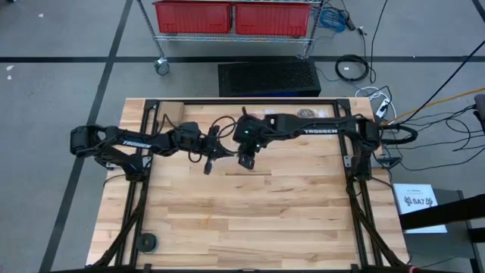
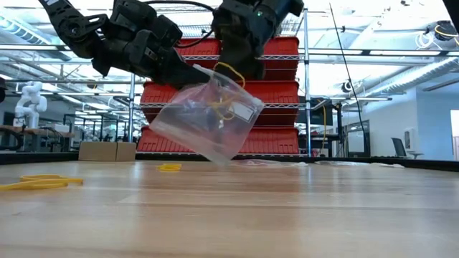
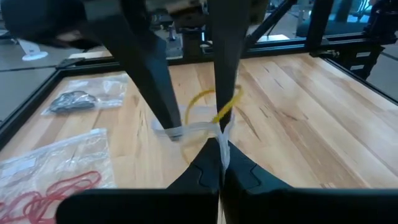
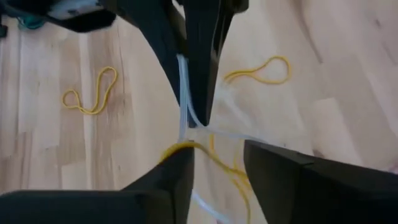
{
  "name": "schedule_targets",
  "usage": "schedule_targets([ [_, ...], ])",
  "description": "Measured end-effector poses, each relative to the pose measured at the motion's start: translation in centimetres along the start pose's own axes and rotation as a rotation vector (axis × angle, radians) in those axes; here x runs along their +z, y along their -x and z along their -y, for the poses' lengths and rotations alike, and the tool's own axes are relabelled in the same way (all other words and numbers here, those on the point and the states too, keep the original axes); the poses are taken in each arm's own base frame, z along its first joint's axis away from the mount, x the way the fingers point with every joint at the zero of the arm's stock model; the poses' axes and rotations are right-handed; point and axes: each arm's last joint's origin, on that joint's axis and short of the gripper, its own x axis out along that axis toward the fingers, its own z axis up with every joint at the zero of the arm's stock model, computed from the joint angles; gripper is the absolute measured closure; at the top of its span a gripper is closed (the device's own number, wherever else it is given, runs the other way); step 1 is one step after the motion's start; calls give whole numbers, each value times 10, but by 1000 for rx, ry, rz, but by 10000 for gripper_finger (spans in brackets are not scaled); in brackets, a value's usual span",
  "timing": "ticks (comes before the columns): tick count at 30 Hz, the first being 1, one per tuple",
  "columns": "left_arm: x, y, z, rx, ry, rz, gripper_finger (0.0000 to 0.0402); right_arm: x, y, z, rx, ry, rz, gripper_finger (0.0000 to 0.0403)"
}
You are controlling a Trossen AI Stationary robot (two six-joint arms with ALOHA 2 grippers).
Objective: Sort rubber bands
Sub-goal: Put the top right yellow rubber band into the top left transparent zip lock bag
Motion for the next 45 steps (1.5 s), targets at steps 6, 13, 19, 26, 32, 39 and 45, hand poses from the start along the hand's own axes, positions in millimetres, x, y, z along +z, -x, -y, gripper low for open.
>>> schedule_targets([
  [6,0,0,0,-2,1,-5,401,4,17,-3,9,5,48,247],
  [13,0,0,0,-2,0,-3,401,3,19,-3,7,11,38,243],
  [19,1,-1,2,-8,-5,3,401,-1,22,2,-10,6,-10,243],
  [26,0,-1,2,-6,-12,2,401,-9,54,-13,-60,59,-12,266],
  [32,0,0,0,4,-11,1,401,-30,44,-54,-212,238,-90,281],
  [39,0,0,0,6,-10,-2,401,-42,36,-93,-252,226,-25,275],
  [45,-1,0,0,31,-4,-19,401,-43,33,-108,-226,203,32,265],
])
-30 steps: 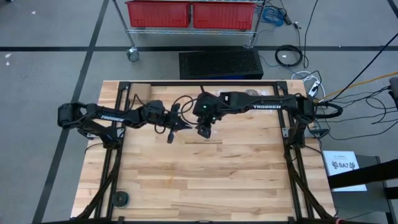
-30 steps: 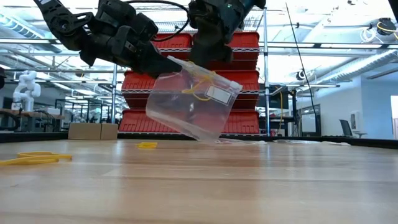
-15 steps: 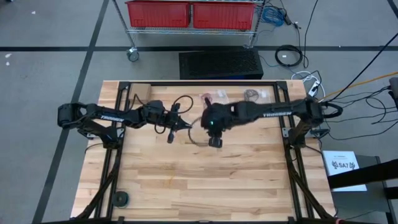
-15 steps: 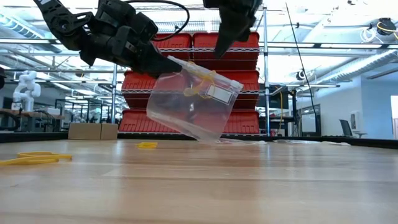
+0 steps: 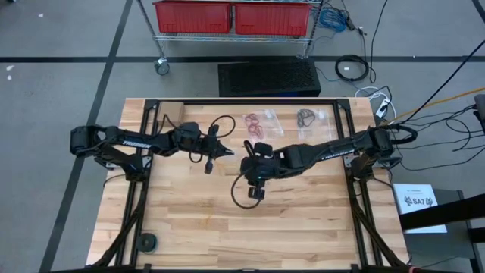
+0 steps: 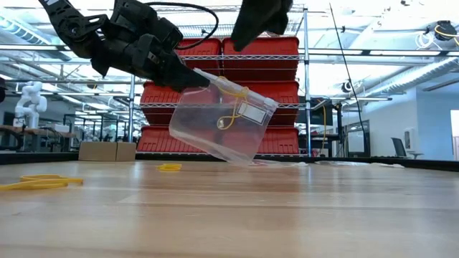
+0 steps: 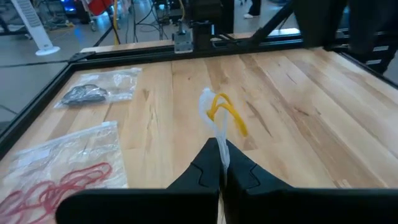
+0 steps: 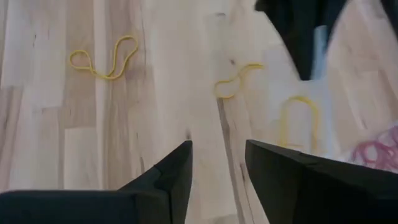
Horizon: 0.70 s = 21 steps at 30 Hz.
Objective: Sort rubber bands
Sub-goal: Put the top right yellow rubber band into the top left transparent zip lock bag
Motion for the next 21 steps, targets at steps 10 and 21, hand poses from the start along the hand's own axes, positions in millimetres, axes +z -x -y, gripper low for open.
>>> schedule_targets([
  [10,-2,0,-1,23,-2,-20,401,-19,-41,2,22,-37,49,229],
  [21,-2,1,-3,36,0,-19,401,-23,-48,7,-209,42,86,226],
])
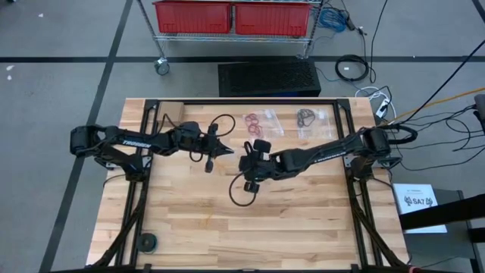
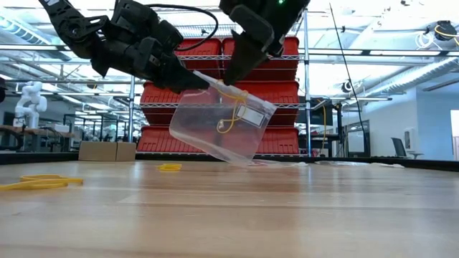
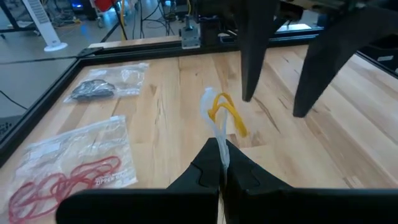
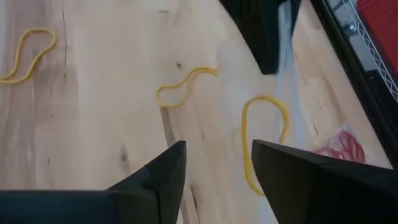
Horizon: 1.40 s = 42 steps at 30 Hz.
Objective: Sort rubber bands
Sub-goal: Put the top right yellow rubber band into the top left transparent zip lock bag
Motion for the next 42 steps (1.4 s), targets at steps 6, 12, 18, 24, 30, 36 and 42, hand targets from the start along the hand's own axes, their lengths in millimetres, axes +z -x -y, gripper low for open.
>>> schedule_targets([
  [6,0,0,0,3,1,-3,401,-4,-9,-4,-7,7,-22,245],
  [12,0,0,0,3,7,-3,401,-11,-25,3,-82,28,-88,256],
  [18,0,0,0,3,7,-3,401,-14,-32,4,-93,42,-112,289],
  [24,0,0,0,2,8,-5,401,-6,-22,-2,-80,74,-96,387],
  [30,-1,0,0,2,9,-6,401,12,-7,-2,-71,85,-71,396],
  [36,-1,0,0,1,9,-8,401,21,5,5,-130,116,-95,401],
  [42,-1,0,0,-7,9,-5,401,21,-2,18,-112,98,-139,402],
])
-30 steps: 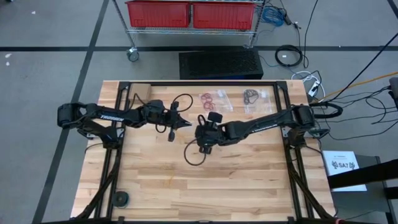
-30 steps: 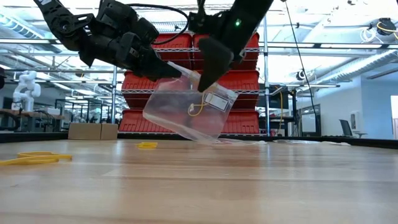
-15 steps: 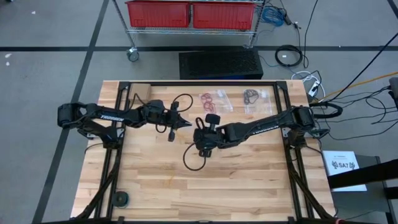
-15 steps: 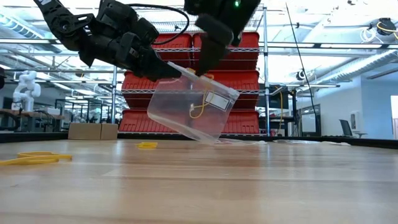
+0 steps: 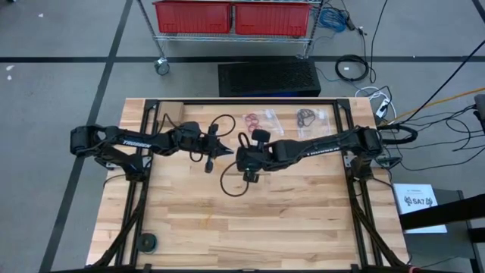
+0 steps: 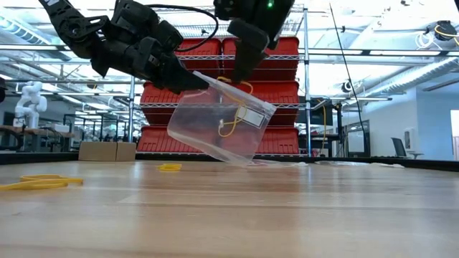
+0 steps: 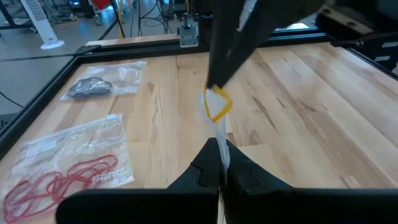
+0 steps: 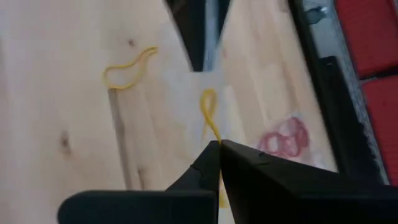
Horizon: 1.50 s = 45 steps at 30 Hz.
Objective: Sort rubber bands
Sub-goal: Put the top right yellow rubber band into the top left transparent zip lock bag
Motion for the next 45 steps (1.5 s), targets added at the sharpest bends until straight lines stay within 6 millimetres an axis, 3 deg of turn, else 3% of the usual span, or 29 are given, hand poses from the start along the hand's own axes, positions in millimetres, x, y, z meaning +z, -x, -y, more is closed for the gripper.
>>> schedule_targets([
  [21,1,0,0,-5,-3,7,401,11,-22,27,192,-72,31,403],
  [30,4,0,0,-3,-3,35,401,17,-33,27,332,-134,69,391],
  [34,9,4,1,1,5,57,401,14,-31,27,350,-186,29,362],
  [40,17,7,9,-23,-14,92,401,11,-10,39,297,-247,10,309],
  [45,21,5,16,-40,-28,121,401,17,0,46,249,-259,92,301],
])
